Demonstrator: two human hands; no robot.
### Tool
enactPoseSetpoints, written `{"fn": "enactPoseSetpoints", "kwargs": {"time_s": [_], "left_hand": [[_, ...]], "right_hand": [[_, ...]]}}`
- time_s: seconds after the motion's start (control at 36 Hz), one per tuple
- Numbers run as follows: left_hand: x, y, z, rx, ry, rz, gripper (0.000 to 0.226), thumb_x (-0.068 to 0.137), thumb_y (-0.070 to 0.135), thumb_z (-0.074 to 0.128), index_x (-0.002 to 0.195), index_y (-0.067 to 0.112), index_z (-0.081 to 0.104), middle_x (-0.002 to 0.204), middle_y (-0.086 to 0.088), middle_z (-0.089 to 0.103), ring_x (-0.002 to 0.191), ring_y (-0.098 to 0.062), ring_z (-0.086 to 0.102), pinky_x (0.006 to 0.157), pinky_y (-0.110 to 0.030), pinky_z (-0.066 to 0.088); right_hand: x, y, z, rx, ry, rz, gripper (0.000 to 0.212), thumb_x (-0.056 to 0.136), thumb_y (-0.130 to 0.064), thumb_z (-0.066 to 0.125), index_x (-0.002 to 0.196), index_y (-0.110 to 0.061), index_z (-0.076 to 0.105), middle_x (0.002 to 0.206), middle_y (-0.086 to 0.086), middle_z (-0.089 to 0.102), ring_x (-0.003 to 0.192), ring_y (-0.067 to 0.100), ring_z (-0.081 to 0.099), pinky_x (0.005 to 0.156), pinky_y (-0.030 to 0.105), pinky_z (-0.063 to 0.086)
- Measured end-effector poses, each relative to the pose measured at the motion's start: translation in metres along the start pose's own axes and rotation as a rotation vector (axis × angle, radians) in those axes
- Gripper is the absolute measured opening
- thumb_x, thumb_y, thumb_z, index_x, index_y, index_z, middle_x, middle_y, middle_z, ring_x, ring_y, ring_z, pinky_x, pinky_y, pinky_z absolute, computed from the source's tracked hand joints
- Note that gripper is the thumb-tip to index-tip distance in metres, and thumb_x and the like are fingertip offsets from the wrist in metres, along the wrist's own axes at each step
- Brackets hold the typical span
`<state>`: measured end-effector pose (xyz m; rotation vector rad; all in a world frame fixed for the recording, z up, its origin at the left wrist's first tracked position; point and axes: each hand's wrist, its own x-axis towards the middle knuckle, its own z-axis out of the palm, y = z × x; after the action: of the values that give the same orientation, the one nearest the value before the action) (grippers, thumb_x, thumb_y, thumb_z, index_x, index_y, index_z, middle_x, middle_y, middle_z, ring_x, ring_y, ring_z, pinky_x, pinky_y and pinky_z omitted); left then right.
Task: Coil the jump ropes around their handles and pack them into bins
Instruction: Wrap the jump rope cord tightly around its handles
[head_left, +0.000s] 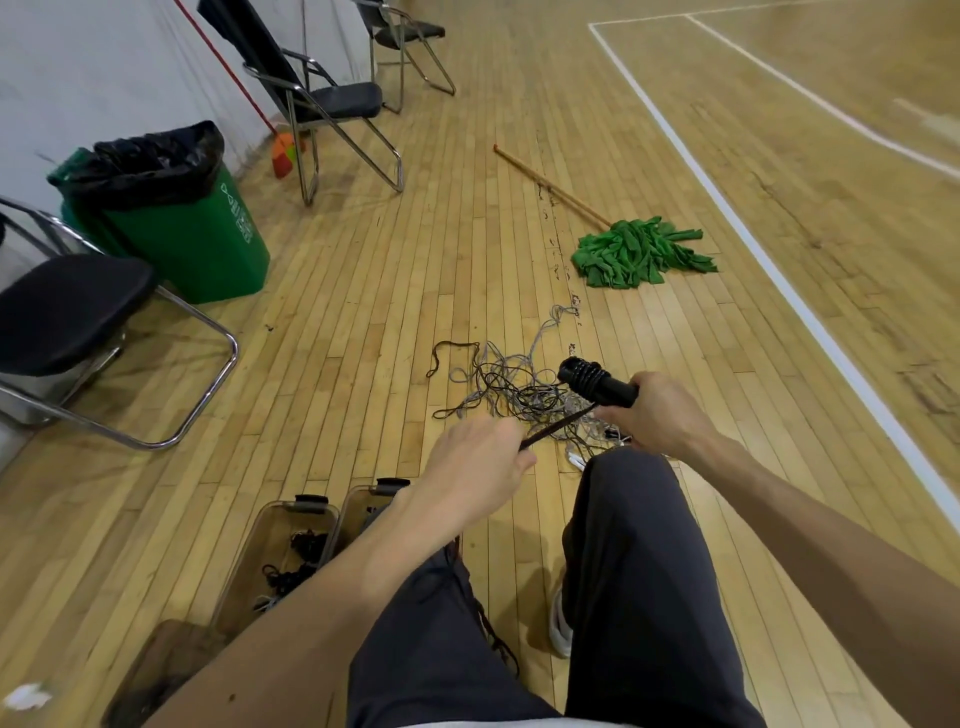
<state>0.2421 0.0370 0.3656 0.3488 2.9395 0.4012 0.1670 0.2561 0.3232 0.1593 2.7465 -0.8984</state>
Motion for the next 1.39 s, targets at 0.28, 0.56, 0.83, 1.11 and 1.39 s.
{"fn": "enactPoseSetpoints", "kwargs": {"time_s": [0.28, 0.56, 0.83, 1.11, 1.39], "left_hand": [[0.008, 0.001, -0.055, 0.124, -0.005, 0.195, 0.028, 0.097, 0.041, 0.06, 0.121, 0.025, 0.057, 0.079, 0.016, 0.049, 0.089, -0.012, 0.052, 0.076, -0.029, 0.041], [0.029, -0.013, -0.089, 0.013, -0.124, 0.328, 0.023, 0.091, 0.042, 0.067, 0.105, 0.025, 0.071, 0.087, 0.021, 0.061, 0.078, 0.005, 0.054, 0.077, -0.02, 0.041], [0.049, -0.014, -0.102, -0.243, -0.215, 0.342, 0.021, 0.09, 0.034, 0.071, 0.09, 0.013, 0.075, 0.074, 0.007, 0.069, 0.068, -0.002, 0.062, 0.06, -0.014, 0.045], [0.055, -0.024, -0.073, -0.581, -0.346, 0.248, 0.012, 0.092, 0.021, 0.069, 0.086, 0.012, 0.073, 0.07, 0.003, 0.067, 0.058, -0.008, 0.052, 0.055, -0.019, 0.041], [0.043, -0.051, -0.006, -0.914, -0.284, 0.039, 0.004, 0.09, 0.007, 0.068, 0.088, 0.01, 0.066, 0.077, 0.007, 0.071, 0.07, -0.005, 0.065, 0.067, -0.023, 0.054]], "right_hand": [[-0.022, -0.018, -0.017, -0.027, -0.587, 0.172, 0.038, 0.089, -0.021, 0.077, 0.108, 0.008, 0.062, 0.065, 0.016, 0.067, 0.045, 0.024, 0.059, 0.043, 0.027, 0.05], [-0.056, -0.035, -0.019, -0.034, -0.798, 0.033, 0.038, 0.089, -0.029, 0.077, 0.105, 0.003, 0.064, 0.067, 0.011, 0.067, 0.053, 0.022, 0.063, 0.049, 0.028, 0.055], [-0.088, -0.061, -0.029, 0.047, -0.943, -0.269, 0.024, 0.09, -0.032, 0.075, 0.087, -0.01, 0.066, 0.068, 0.007, 0.068, 0.055, 0.02, 0.062, 0.054, 0.03, 0.055], [-0.101, -0.065, -0.028, 0.277, -0.92, -0.387, 0.026, 0.094, -0.026, 0.072, 0.092, -0.003, 0.061, 0.071, 0.009, 0.064, 0.056, 0.021, 0.061, 0.051, 0.028, 0.053], [-0.109, -0.053, -0.001, 0.723, -0.835, -0.377, 0.013, 0.097, -0.014, 0.066, 0.101, -0.007, 0.055, 0.08, 0.012, 0.061, 0.065, 0.024, 0.059, 0.059, 0.033, 0.051]]}}
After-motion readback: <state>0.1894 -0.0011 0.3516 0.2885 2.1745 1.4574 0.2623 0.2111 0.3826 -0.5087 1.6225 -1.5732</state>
